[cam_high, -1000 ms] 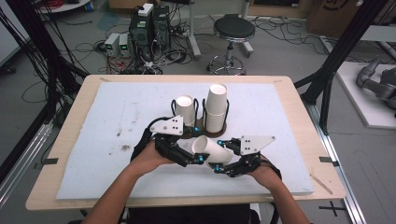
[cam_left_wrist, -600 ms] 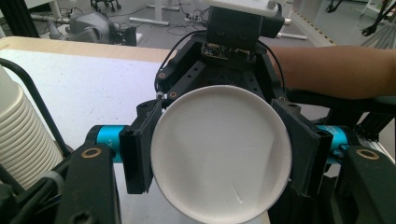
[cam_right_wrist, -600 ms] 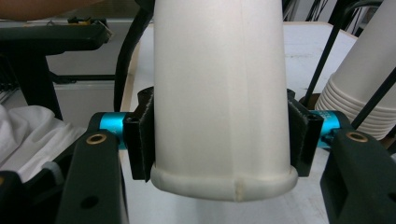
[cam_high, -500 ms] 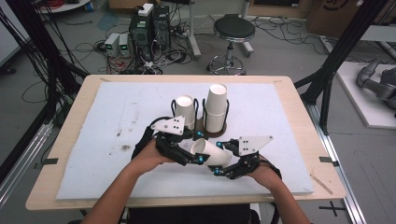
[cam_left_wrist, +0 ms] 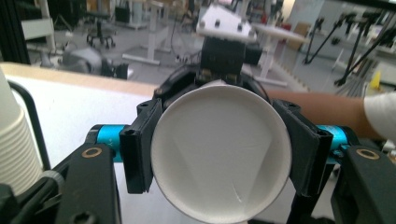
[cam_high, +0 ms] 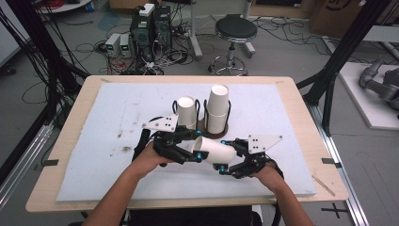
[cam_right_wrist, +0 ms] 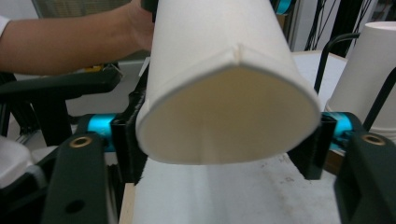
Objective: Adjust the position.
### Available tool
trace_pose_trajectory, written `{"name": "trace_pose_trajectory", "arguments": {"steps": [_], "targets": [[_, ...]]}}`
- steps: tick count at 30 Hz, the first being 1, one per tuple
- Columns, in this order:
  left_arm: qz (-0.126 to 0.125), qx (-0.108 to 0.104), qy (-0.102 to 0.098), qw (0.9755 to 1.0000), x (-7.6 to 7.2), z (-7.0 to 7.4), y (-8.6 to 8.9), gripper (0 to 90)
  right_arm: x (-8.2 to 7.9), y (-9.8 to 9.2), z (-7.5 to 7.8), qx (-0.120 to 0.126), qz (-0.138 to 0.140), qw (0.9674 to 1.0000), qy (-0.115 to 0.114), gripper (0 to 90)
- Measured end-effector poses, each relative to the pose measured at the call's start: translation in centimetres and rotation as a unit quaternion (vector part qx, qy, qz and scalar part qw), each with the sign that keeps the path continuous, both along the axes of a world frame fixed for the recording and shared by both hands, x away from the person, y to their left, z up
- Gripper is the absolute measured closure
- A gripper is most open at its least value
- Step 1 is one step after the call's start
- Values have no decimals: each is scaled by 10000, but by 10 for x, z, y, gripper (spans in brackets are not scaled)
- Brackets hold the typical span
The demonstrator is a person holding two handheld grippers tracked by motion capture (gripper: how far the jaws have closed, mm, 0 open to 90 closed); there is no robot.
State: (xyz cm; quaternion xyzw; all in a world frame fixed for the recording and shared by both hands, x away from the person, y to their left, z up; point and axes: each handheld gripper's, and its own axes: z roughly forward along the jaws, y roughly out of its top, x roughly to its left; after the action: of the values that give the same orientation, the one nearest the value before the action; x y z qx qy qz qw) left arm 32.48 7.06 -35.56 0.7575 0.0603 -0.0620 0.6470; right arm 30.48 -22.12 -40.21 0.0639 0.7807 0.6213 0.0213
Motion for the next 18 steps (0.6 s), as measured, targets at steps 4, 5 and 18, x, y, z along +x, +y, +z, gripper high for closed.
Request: {"name": "trace_pose_trajectory", "arguments": {"steps": [4,5,18], "targets": [[202,579,-218,9979,-4,3,2,291,-1,1,1,-214,-22,9997,-153,395],[202,579,-218,9979,-4,3,2,264,-1,1,1,-214,-22,9997,-153,395],[-140,999,-462,9938,-3,0,-2,359,-2,7,2,-660,77,9975,-236,423]]}}
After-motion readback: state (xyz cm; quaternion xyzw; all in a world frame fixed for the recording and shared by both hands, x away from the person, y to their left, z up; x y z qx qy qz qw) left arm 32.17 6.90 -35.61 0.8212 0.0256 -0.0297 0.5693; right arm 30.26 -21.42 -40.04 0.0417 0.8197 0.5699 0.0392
